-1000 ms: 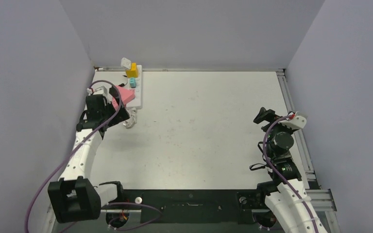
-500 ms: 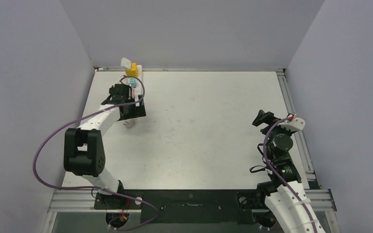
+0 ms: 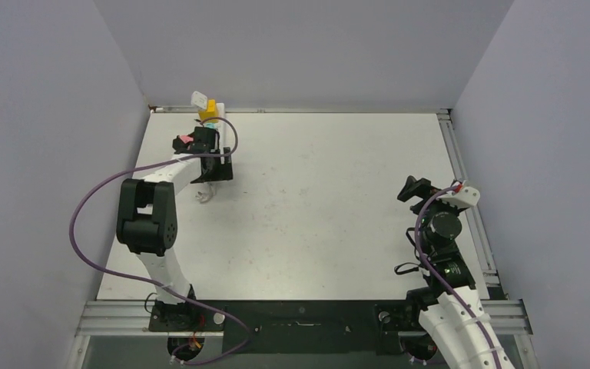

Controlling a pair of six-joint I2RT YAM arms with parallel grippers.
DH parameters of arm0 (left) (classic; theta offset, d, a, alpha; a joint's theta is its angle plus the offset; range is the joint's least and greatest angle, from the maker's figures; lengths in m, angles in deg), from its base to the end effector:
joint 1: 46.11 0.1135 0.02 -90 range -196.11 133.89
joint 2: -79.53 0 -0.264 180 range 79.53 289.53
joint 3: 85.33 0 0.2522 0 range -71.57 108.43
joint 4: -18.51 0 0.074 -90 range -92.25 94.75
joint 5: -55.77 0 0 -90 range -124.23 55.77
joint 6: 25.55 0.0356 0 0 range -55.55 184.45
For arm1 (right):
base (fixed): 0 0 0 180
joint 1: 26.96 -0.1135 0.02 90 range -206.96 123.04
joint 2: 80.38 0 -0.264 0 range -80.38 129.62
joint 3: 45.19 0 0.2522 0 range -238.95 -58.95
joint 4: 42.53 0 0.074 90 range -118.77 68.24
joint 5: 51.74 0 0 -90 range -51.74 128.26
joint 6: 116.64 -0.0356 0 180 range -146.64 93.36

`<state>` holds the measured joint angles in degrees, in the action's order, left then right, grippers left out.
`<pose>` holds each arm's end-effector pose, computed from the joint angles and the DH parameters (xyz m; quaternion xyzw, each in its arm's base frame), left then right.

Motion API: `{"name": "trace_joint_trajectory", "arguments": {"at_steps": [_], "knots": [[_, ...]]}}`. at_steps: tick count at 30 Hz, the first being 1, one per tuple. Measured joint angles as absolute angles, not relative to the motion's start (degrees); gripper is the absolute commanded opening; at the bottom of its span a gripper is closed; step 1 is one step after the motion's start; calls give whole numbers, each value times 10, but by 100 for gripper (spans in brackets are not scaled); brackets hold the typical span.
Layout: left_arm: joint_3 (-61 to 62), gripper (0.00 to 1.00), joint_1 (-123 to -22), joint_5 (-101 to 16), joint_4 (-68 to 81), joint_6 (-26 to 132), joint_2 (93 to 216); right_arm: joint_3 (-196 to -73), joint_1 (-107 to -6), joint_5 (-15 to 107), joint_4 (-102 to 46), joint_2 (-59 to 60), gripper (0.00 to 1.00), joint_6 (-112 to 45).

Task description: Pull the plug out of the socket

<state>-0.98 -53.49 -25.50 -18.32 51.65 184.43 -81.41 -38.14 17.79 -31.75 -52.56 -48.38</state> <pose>0.3804 -0.0438 0.1881 -0.0666 0.9549 0.0229 0.2885 0.1430 0.0156 0.2691 0.1878 0.6958 0.0701 0.6897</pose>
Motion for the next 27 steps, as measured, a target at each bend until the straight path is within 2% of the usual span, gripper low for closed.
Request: {"name": "trace_joint_trajectory", "arguments": {"at_steps": [4,9,14,17,21,27], "knots": [[3,74,-536,-248,-186,517,1863,-814,-381,179,-318,-524,90,-484],[23,54,-536,-237,-200,517,1886,-814,-381,186,-318,-519,90,-484],[28,21,-536,-233,-210,520,1902,-814,-381,196,-318,-517,90,-483],[31,9,-536,-234,-212,519,1903,-814,-381,201,-318,-517,90,-483],[34,1,-544,-235,-216,517,1903,-811,-381,213,-321,-516,90,-482],[37,0,-610,-233,-215,508,1903,-807,-381,233,-321,-507,90,-479]]}}
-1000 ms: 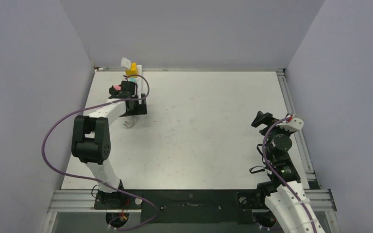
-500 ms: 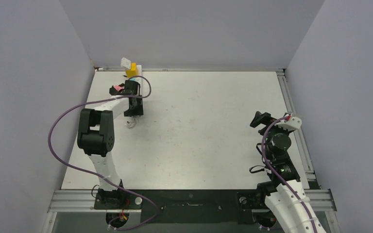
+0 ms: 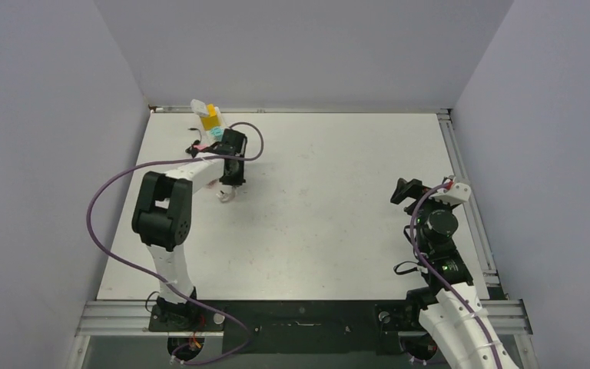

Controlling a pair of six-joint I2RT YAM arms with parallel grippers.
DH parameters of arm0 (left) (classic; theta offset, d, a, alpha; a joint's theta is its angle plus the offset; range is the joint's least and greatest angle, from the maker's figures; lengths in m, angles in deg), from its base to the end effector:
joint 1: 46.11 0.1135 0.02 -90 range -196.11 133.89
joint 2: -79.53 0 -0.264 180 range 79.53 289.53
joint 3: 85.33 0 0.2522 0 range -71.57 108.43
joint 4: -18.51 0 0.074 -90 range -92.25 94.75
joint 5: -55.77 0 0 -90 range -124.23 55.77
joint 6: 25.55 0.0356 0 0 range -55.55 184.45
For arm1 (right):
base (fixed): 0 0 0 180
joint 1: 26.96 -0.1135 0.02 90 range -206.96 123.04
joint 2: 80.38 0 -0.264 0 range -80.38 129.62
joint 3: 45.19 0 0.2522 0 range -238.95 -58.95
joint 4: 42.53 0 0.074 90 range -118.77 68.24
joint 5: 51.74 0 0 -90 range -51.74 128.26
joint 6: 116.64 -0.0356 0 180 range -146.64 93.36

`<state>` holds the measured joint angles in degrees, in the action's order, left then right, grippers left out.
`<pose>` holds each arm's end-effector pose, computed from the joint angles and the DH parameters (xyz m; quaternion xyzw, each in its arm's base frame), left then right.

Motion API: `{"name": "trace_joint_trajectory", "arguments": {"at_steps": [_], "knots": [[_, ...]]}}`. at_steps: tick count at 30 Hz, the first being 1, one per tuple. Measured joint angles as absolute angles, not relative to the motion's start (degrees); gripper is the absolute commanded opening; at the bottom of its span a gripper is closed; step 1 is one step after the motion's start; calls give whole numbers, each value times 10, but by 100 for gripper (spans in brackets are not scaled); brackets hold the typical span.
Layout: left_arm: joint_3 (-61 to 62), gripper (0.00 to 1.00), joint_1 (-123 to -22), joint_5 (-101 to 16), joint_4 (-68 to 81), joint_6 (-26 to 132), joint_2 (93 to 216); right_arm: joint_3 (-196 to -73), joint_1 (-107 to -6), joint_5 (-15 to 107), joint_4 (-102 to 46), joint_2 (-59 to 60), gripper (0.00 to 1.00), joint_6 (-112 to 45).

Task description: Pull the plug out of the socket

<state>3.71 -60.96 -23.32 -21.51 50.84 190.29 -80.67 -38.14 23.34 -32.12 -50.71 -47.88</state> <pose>0.3878 -0.0959 0.1711 -0.0128 0.9655 0.0296 0.2582 0.1485 0.0200 0.2610 0.1516 0.7182 0.0961 0.6723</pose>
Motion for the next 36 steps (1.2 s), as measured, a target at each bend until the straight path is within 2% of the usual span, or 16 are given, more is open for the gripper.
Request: {"name": "trace_joint_trajectory", "arguments": {"at_steps": [15,18,22,26,29,32,36], "knots": [[16,0,-886,-303,-192,422,1894,-808,-381,285,-312,-483,90,-477],[-4,3,-936,-319,-175,398,1882,-818,-381,294,-293,-480,90,-474],[-23,20,-1005,-345,-158,371,1871,-848,-381,293,-255,-481,90,-467],[-23,50,-1063,-369,-162,365,1871,-864,-381,296,-237,-493,90,-468],[-26,67,-1091,-378,-171,371,1864,-877,-381,294,-218,-494,90,-474],[-37,78,-1094,-372,-175,385,1826,-890,-381,284,-196,-494,90,-484],[-44,83,-1090,-362,-172,406,1742,-909,-381,265,-171,-497,90,-498]]}}
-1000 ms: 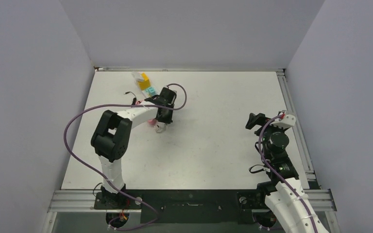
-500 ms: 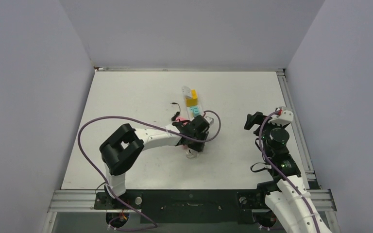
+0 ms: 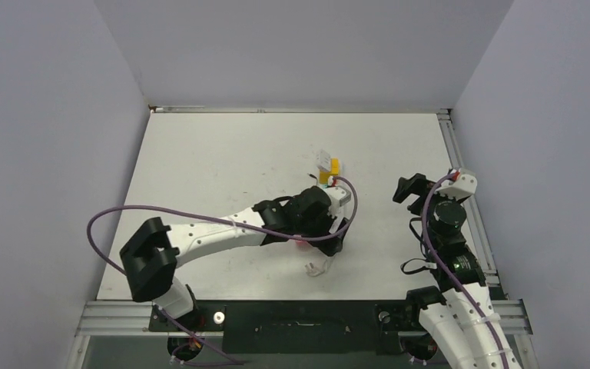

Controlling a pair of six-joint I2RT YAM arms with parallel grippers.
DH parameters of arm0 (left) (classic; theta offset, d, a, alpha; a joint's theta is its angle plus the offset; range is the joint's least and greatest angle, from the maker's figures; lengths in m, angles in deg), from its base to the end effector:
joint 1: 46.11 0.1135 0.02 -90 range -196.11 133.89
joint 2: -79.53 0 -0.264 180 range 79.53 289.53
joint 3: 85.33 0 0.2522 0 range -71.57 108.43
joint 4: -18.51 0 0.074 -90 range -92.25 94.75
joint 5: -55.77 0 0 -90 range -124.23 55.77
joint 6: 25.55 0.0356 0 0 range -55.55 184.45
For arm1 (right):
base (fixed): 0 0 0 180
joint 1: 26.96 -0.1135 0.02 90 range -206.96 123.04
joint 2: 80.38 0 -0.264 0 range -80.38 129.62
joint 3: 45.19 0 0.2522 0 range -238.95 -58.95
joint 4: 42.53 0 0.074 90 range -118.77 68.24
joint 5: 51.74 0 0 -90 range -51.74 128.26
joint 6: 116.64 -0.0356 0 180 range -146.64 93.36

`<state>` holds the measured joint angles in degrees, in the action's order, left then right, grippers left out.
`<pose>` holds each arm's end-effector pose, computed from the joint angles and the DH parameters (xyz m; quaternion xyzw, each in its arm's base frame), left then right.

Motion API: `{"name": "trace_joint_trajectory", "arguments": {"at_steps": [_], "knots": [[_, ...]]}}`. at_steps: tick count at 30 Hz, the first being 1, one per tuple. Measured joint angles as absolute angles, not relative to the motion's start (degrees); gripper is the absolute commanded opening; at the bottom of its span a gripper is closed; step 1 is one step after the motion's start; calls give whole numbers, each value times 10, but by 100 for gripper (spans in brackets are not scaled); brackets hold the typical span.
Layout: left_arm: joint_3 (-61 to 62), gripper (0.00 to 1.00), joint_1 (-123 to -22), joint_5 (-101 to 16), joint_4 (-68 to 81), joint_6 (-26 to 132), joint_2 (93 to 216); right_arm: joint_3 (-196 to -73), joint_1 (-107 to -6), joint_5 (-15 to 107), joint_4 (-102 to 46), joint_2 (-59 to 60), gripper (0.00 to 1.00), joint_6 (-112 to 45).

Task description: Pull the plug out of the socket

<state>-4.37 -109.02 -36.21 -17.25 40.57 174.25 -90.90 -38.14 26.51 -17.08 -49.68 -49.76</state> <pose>0.1619 -0.3191 0.2333 0.3190 0.8822 -0.2494 0.2402 0.1423 0.0207 0.2939 0.1446 0.7535 0.1125 0.6314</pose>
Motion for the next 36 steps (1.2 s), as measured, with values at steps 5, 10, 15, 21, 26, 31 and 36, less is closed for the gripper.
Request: {"name": "trace_joint_trajectory", "arguments": {"at_steps": [5,10,15,21,26,31,36], "knots": [[-44,90,-1086,-362,-149,438,1653,-927,-381,262,-150,-484,90,-508],[-65,95,-1042,-377,-125,451,1589,-937,-381,288,-130,-437,90,-518],[-75,96,-894,-406,-109,436,1566,-951,-382,331,-110,-382,93,-539],[-75,96,-791,-417,-109,411,1574,-957,-410,354,-102,-320,92,-596],[-75,95,-775,-432,-110,403,1608,-958,-528,315,-102,-280,98,-649],[-75,95,-761,-442,-118,392,1641,-1005,-676,225,-84,-210,94,-696],[-69,95,-753,-445,-126,389,1665,-1098,-814,117,-62,-102,93,-738]]}}
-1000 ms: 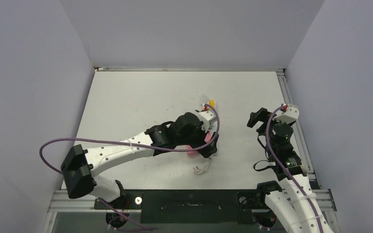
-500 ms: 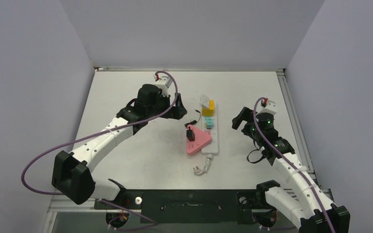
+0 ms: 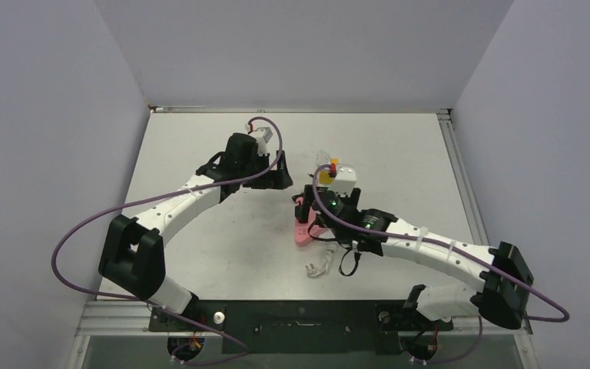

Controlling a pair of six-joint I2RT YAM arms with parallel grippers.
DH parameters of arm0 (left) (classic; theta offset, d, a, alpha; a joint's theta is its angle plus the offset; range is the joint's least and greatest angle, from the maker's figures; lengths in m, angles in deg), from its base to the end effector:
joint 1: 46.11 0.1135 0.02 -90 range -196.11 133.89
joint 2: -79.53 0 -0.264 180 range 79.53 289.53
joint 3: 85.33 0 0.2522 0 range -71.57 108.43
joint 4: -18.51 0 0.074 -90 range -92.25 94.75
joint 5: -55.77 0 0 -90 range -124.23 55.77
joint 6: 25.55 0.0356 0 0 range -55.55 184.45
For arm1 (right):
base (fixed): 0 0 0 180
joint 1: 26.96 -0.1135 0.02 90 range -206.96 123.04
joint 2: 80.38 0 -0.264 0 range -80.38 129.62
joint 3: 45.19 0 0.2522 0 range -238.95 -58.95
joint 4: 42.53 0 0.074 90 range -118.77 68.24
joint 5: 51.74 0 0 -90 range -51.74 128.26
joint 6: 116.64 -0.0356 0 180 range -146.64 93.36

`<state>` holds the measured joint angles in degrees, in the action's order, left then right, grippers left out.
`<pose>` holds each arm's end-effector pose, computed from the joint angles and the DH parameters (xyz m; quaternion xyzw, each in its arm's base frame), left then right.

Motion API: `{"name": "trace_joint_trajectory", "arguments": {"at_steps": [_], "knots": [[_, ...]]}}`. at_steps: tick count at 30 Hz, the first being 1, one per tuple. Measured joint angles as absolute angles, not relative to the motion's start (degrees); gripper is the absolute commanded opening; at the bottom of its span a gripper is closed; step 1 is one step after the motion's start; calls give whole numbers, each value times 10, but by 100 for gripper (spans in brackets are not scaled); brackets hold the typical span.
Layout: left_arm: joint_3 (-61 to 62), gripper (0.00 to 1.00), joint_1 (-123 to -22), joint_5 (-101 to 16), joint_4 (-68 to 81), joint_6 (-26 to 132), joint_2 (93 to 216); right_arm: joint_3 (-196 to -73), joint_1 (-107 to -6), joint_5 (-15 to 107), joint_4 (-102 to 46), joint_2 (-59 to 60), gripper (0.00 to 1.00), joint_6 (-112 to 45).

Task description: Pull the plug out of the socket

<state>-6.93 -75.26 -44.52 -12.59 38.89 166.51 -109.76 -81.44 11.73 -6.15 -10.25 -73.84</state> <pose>0.2933 -0.1709 0.2699 0.0663 0.8998 -0.2667 0.3388 0.1640 0.2024 0.2666 0.0368 0.8931 0.1750 0.4128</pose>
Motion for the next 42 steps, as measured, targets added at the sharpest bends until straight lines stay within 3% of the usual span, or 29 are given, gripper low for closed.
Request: {"name": "trace_joint_trajectory", "arguments": {"at_steps": [9,21,42], "knots": [[-60,94,-720,-444,-136,383,1685,-1249,-895,19,-17,72,88,-761],[-59,94,-652,-472,-134,352,1693,-1315,-895,-25,55,164,78,-775],[-59,94,-656,-502,-124,338,1694,-1320,-858,9,53,211,45,-748]]}}
